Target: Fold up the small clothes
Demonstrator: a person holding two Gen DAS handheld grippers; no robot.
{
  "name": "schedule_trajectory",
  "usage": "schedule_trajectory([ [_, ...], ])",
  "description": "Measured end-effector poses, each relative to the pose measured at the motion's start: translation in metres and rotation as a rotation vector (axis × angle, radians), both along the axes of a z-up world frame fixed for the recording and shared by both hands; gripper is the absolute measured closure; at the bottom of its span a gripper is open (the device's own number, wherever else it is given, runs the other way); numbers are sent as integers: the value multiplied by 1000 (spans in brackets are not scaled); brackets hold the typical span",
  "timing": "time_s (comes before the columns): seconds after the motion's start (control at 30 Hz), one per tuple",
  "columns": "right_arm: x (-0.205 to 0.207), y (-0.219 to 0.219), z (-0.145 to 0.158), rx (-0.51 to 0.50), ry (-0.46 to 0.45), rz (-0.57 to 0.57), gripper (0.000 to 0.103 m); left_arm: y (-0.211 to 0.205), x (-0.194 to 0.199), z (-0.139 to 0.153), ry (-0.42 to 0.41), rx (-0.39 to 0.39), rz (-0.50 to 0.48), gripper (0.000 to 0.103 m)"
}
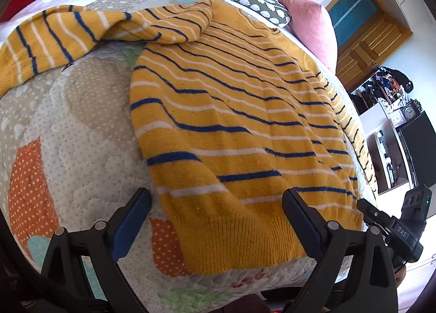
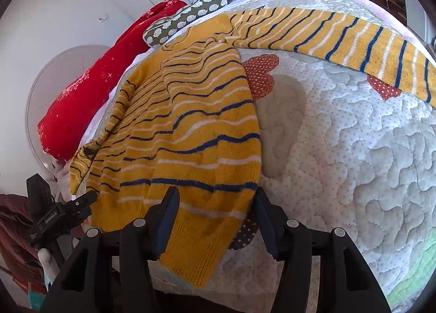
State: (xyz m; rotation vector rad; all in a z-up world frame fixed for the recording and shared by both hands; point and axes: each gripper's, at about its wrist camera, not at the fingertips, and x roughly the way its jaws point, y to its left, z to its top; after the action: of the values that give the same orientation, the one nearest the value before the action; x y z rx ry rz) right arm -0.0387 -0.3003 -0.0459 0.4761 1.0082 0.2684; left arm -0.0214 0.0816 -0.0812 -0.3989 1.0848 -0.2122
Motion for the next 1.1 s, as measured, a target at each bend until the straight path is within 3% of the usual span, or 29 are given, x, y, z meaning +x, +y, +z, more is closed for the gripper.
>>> schedule_trajectory([
  [0.03,1,2,-1,-6,-4,4,42,0,1,1,10,0,-4,21],
  [0.07,3,4,-1,-15,-8,7,42,0,2,3,23,12,-6,56],
  [0.1,4,7,-1,-25,-13,10,42,0,5,3,48,38,-2,72],
  [0.13,6,9,-2,-38,-17,15,43,3,7,3,64,47,9,80],
  [0.17,8,12,-2,-54,-19,23,53,7,7,4,70,21,19,84],
  [0.2,10,14,-3,-70,-21,29,65,11,7,6,74,-3,32,86],
  [0.23,13,16,-5,-70,-10,45,88,14,8,7,78,-10,43,87],
  [0.33,16,9,-5,-13,6,41,94,16,5,20,50,7,53,89],
  [0.47,8,2,3,4,-19,30,96,4,-9,37,-11,110,28,91],
  [0.67,-17,-3,1,-5,-6,48,97,15,-28,27,40,185,59,91],
  [0.8,-23,-21,0,12,11,13,96,31,-34,28,50,171,99,91],
  [0.9,-26,-70,8,9,-11,-167,90,37,-38,41,11,162,126,75],
  [0.97,-30,-113,10,29,-15,-323,72,38,-38,51,-25,141,142,61],
  [1.03,-36,-153,6,85,-7,-471,54,33,-35,58,-50,119,132,58],
  [1.1,-39,-183,2,137,-1,-582,50,24,-30,64,-73,94,108,54],
])
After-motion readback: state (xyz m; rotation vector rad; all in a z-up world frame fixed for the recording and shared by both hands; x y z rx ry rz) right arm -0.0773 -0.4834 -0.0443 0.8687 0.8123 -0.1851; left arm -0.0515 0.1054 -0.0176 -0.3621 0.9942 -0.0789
